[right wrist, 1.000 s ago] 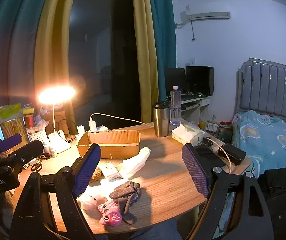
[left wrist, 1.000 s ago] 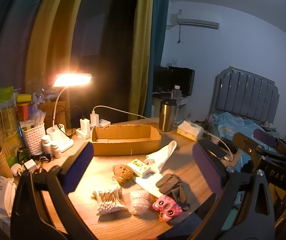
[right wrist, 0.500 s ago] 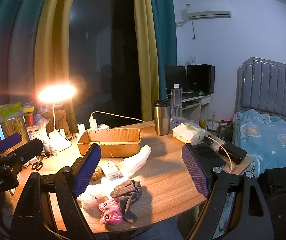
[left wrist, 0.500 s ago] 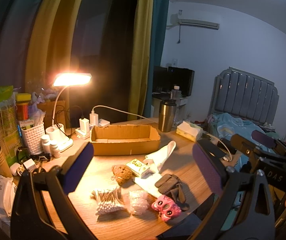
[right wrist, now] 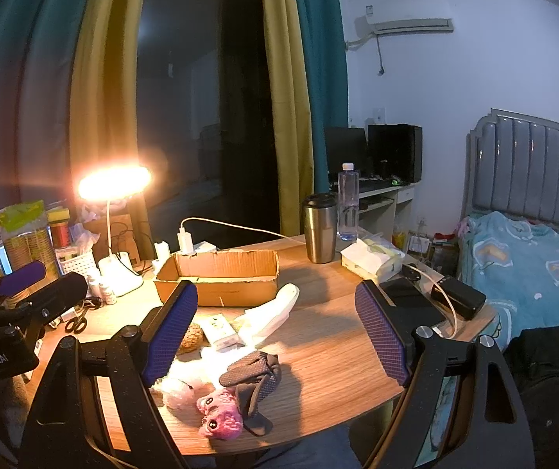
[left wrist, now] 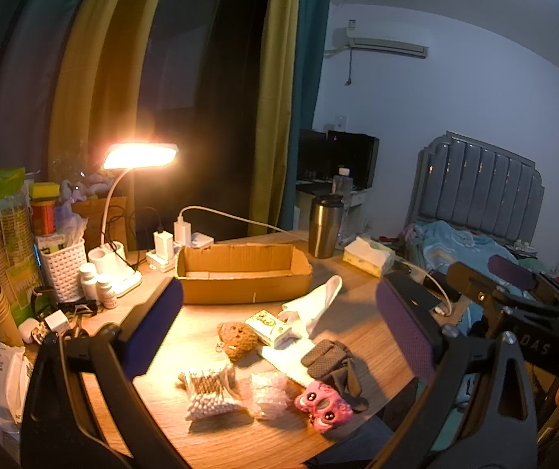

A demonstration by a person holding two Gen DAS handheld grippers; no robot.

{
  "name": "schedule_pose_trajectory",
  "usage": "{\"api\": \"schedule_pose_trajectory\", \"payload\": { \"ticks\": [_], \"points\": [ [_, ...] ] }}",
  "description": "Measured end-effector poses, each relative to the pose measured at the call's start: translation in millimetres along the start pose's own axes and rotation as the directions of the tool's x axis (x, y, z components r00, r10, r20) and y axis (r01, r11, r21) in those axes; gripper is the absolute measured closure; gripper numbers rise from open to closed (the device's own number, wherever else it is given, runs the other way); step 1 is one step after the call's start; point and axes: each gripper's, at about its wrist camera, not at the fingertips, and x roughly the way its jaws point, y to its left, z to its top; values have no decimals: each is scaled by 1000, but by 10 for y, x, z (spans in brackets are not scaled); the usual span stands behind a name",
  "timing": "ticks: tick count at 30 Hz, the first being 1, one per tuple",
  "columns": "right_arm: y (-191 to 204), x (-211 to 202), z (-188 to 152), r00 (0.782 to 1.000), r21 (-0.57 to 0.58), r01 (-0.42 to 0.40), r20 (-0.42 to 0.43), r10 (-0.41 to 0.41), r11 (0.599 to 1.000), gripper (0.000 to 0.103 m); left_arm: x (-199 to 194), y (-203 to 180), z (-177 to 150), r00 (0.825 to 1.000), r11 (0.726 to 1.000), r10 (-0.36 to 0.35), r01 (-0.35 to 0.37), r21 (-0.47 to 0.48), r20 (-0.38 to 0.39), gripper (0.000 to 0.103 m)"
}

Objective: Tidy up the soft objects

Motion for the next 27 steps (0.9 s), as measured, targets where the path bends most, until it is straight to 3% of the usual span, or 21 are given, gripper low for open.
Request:
{"api": "schedule_pose_trajectory", "payload": {
  "ticks": [27],
  "points": [
    [17,-8,10,1000,0,-2,-1,2,1000,18,-3,9,2,1000,1000,0,1,-2,2,3]
  ]
}}
